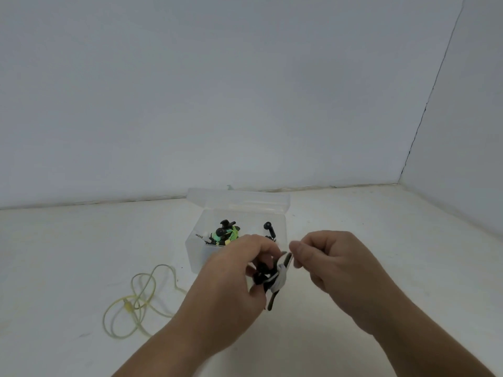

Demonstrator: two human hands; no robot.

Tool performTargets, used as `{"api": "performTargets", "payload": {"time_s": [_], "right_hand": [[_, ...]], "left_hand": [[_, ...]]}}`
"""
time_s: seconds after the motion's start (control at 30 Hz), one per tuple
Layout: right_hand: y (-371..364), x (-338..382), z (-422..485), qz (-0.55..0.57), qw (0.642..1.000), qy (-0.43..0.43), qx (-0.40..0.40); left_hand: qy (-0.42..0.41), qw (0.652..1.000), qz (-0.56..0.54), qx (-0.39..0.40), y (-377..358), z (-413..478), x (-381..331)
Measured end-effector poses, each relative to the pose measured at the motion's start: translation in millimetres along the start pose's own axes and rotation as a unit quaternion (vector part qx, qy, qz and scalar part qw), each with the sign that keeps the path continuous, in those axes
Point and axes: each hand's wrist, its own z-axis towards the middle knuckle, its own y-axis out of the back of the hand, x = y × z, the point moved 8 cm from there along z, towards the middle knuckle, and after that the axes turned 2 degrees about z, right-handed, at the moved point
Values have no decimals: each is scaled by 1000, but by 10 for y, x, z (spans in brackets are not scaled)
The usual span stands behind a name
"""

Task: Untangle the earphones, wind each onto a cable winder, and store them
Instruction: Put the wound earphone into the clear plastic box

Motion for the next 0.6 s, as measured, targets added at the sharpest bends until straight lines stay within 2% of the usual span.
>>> {"api": "performTargets", "payload": {"time_s": [0.17,0.33,0.47,0.6], "right_hand": [[88,-20,9,8,999,-7,-49],[-1,-121,18,161,984,-61,-38],[4,-144,35,187,979,-61,-50],[25,-123,44,214,974,-45,-60]], "left_hand": [[7,998,-61,13,-48,-26,-60],[21,994,-104,15,-56,-39,-75],[25,992,-121,14,-71,-61,-90],[76,970,-227,36,-122,-80,-59]]}}
